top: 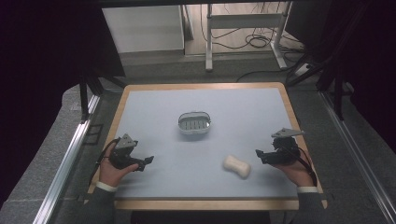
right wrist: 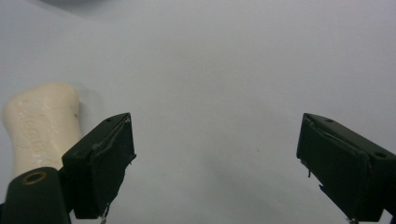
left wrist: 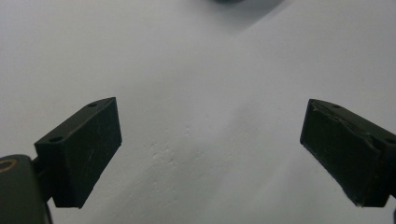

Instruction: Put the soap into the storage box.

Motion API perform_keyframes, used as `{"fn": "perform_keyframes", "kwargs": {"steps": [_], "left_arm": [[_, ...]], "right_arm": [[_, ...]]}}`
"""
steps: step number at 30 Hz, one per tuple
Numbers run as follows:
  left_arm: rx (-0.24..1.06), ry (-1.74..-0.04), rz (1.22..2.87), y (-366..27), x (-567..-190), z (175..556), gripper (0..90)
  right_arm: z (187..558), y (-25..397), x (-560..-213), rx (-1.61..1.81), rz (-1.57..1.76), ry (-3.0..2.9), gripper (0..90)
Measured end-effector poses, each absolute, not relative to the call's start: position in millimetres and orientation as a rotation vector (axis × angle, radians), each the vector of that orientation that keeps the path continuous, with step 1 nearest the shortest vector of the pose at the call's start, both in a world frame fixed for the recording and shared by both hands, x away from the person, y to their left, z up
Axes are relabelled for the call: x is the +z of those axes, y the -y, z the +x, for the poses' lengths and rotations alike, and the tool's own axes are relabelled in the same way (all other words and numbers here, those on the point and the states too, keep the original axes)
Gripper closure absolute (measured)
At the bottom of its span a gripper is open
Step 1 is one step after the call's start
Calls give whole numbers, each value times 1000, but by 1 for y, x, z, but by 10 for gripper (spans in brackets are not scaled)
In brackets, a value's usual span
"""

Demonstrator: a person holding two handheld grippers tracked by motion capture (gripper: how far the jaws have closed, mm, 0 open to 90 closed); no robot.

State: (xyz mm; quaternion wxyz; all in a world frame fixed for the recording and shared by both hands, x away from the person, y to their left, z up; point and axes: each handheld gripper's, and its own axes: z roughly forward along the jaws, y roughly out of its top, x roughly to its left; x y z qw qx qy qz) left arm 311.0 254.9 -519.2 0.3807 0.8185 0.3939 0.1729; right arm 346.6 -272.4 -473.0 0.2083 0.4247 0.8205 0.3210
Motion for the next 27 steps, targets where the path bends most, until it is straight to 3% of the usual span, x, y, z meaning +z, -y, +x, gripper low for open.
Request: {"fn": "perform_keyframes", "kwargs": {"steps": [27], "left_arm": [[442, -1007, 2109, -251, -522, 311, 58]], "right_arm": [[347, 238, -452, 869, 1026, -2489, 163]]}}
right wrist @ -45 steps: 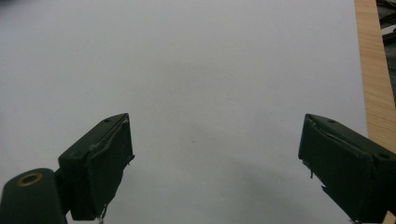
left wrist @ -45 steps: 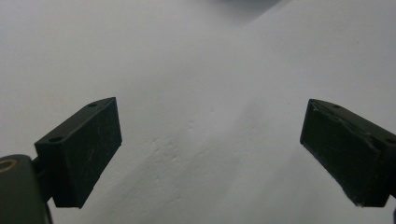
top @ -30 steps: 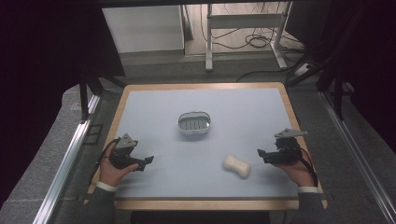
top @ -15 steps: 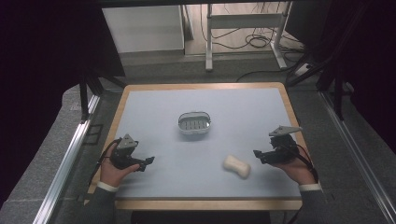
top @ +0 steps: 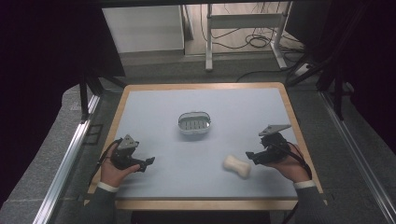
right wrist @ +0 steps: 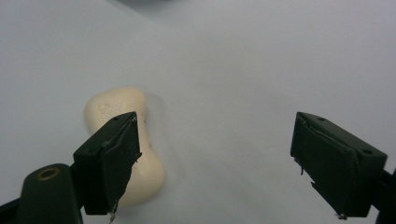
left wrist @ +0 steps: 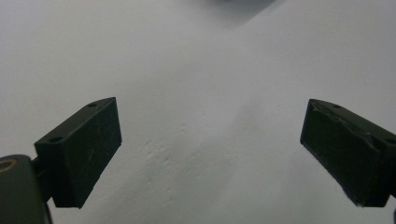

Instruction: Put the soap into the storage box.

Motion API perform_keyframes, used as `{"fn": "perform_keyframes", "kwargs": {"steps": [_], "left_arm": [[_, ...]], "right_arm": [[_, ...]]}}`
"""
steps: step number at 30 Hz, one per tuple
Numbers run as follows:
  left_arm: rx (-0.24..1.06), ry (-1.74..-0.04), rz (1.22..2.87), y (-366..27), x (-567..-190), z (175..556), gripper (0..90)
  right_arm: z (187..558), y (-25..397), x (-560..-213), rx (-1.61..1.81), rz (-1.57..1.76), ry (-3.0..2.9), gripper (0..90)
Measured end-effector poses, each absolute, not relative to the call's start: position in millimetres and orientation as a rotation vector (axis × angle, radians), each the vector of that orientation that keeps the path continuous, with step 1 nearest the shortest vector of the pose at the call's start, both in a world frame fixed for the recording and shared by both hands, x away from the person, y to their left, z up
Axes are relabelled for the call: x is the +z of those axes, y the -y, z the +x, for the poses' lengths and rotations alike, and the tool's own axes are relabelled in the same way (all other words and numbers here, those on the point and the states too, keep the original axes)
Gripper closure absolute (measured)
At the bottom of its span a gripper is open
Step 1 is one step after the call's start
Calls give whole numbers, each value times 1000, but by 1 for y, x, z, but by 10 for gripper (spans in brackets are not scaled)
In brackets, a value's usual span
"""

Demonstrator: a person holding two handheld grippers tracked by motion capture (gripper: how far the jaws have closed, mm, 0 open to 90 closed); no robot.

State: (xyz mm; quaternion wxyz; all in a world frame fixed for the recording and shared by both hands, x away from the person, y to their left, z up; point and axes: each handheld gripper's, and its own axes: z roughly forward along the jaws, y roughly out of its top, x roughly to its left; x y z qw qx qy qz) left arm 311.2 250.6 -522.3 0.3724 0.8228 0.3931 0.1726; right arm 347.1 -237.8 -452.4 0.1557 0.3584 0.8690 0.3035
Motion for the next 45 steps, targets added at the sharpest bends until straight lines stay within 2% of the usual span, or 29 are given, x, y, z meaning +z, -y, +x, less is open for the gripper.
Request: {"fn": "perform_keyframes", "kwargs": {"steps": [45], "left_arm": [[431, -988, 2131, -249, -524, 311, 58]], "right_arm": [[347, 166, -486, 488, 847, -2846, 331]]}}
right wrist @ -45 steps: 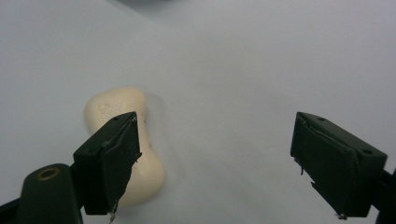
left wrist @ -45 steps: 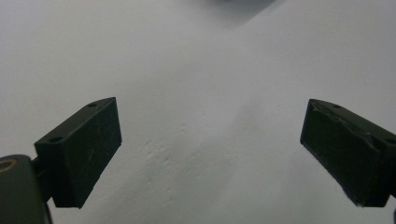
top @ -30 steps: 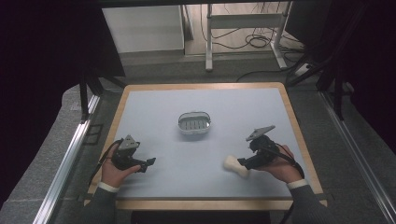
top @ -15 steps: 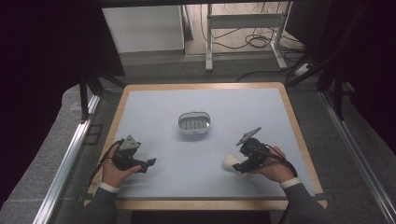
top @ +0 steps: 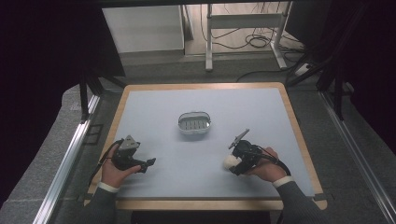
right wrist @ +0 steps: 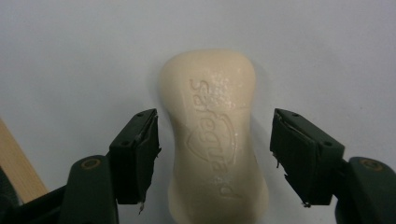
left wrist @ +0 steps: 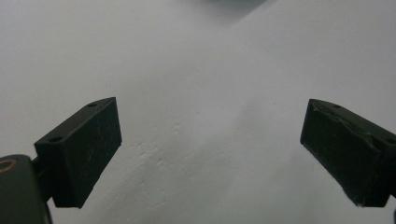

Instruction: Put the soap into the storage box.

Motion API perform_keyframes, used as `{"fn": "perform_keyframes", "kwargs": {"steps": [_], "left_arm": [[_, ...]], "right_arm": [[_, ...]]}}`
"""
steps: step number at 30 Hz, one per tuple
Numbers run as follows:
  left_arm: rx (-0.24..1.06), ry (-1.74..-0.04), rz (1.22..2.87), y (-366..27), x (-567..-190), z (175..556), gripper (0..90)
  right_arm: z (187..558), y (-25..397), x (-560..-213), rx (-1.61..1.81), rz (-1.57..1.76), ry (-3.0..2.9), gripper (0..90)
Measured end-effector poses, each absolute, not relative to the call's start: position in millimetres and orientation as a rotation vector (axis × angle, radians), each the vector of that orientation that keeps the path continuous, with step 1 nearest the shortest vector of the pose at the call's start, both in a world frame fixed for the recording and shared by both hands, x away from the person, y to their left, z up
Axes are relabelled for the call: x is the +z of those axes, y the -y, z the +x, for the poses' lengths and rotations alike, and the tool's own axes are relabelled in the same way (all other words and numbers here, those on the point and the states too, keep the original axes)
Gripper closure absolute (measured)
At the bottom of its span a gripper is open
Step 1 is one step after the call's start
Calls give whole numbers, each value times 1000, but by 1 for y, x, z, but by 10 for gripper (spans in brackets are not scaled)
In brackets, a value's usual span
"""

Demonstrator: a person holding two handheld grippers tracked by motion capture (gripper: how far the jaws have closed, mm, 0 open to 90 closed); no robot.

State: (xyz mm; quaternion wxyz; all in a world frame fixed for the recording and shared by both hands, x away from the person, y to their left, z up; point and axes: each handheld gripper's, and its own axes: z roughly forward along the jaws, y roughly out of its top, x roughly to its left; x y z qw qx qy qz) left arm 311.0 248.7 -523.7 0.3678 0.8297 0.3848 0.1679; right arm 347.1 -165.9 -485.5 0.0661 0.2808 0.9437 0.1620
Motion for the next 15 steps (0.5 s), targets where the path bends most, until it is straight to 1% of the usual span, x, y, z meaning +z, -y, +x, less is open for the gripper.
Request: {"fn": "perform_keyframes", "kwargs": {"steps": [6, 8, 9, 10, 12, 15], "left_arm": [[430, -988, 2135, -248, -524, 311, 58], [428, -988, 2136, -248, -524, 311, 58], [429, -987, 2137, -248, -524, 311, 57], [431, -987, 2137, -248, -524, 311, 57], [433, -989, 2131, -249, -524, 311, 57], [435, -991, 2126, -250, -523, 311, 57]], "right_arm": [[348, 162, -491, 439, 834, -2861, 384], [349, 159, -494, 399, 830, -2869, 412], [349, 159, -495, 391, 827, -2866, 443], [349, 159, -495, 391, 827, -2866, 443], [350, 157, -495, 371, 827, -2878, 493], [351, 157, -495, 360, 824, -2885, 496]]}}
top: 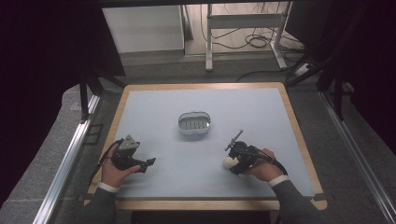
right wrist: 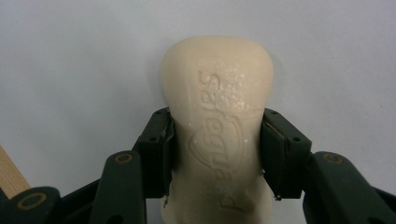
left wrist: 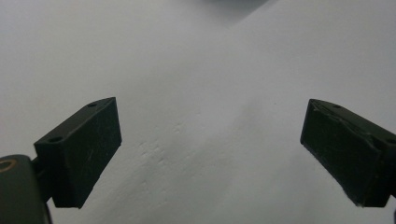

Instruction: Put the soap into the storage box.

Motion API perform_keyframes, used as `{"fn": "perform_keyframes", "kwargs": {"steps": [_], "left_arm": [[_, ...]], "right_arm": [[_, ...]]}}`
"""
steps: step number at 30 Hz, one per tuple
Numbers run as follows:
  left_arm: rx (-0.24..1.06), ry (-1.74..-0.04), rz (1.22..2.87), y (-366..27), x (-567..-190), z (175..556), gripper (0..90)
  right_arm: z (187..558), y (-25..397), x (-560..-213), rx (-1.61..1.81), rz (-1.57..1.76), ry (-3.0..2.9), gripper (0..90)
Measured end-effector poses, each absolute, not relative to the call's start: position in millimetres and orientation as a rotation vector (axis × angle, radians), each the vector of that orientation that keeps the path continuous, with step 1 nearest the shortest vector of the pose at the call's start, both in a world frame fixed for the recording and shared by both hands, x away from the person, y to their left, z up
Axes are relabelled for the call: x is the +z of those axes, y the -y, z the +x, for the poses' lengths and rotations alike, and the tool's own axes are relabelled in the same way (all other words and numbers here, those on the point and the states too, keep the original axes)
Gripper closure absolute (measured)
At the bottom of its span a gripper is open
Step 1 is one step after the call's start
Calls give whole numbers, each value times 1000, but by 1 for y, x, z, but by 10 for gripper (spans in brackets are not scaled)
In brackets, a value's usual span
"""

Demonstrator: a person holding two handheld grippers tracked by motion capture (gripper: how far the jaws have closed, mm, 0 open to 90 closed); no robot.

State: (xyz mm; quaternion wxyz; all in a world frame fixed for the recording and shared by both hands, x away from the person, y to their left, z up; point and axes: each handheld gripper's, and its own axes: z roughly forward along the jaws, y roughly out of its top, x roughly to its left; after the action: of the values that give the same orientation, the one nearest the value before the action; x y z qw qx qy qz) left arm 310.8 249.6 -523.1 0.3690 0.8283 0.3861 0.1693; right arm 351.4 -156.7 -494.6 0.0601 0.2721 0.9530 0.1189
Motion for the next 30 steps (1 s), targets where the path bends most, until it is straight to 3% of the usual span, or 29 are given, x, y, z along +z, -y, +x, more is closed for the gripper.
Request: {"fn": "perform_keyframes", "kwargs": {"steps": [30], "left_arm": [[432, -991, 2134, -248, -525, 312, 57]], "right_arm": [[374, 146, -450, 490, 748, -2840, 498]]}}
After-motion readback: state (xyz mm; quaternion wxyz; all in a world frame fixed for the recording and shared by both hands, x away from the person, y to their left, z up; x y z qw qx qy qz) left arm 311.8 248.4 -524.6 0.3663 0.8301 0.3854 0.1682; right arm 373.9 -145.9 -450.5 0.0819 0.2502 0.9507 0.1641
